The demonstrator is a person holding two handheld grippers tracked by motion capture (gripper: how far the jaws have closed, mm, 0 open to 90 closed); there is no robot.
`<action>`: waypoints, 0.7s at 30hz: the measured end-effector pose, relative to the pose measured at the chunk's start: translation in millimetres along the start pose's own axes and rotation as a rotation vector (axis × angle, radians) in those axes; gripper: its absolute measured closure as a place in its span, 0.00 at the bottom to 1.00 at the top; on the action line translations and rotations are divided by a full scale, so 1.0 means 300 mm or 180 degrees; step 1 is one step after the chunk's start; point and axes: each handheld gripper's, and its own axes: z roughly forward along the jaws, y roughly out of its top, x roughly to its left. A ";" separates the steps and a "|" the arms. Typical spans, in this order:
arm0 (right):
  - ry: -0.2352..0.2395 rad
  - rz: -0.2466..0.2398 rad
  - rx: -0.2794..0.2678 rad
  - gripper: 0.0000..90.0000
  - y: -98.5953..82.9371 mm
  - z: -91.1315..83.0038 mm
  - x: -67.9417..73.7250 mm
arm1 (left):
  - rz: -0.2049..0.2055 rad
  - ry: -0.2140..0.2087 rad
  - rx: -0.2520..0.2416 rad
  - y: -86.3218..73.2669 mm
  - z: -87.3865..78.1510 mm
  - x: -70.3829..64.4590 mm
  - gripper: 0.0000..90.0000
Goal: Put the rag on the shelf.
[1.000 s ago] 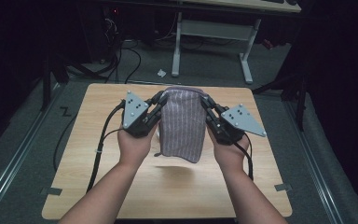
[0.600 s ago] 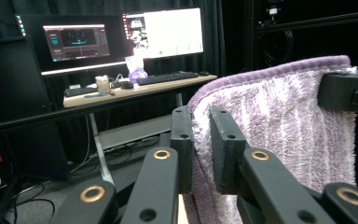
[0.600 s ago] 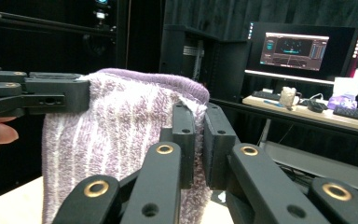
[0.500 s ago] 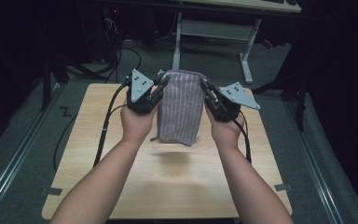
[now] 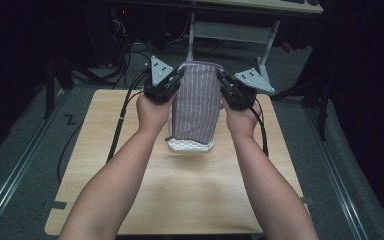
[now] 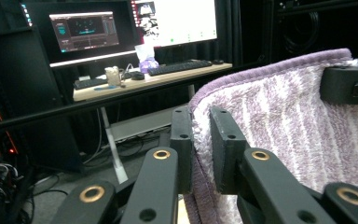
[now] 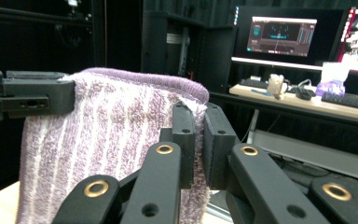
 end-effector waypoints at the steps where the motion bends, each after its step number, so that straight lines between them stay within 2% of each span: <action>1: -0.0006 -0.0008 0.0020 0.95 0.003 0.010 -0.007 | 0.0017 0.0001 0.0010 0.002 0.008 0.003 0.90; 4: -0.0018 -0.0017 0.0081 0.95 0.008 0.043 -0.020 | 0.0066 0.0039 0.0086 0.001 0.035 0.017 0.89; 7: -0.0001 -0.0031 0.0114 0.95 0.006 0.073 -0.023 | 0.0017 0.0083 0.0142 -0.009 0.052 0.034 0.89; 8: 0.0008 -0.0019 0.0147 0.95 0.004 0.085 -0.021 | -0.0041 0.0088 0.0201 -0.017 0.058 0.041 0.89; 13: -0.0005 -0.0130 0.0314 0.95 -0.023 0.144 -0.011 | -0.0132 0.0126 0.0389 -0.055 0.098 0.071 0.89; 16: -0.0015 -0.0201 0.0453 0.95 -0.040 0.178 -0.014 | -0.0399 0.0064 0.0487 -0.081 0.129 0.093 0.88; 18: -0.0002 -0.0216 0.0620 0.94 -0.048 0.204 -0.026 | -0.0431 0.0061 0.0565 -0.099 0.148 0.098 0.87; 20: 0.0030 -0.0181 0.0676 0.93 -0.058 0.212 -0.032 | -0.0417 0.0056 0.0689 -0.122 0.159 0.098 0.86; 21: 0.0045 -0.0207 0.0719 0.90 -0.066 0.216 -0.031 | -0.0465 0.0027 0.0763 -0.132 0.162 0.103 0.83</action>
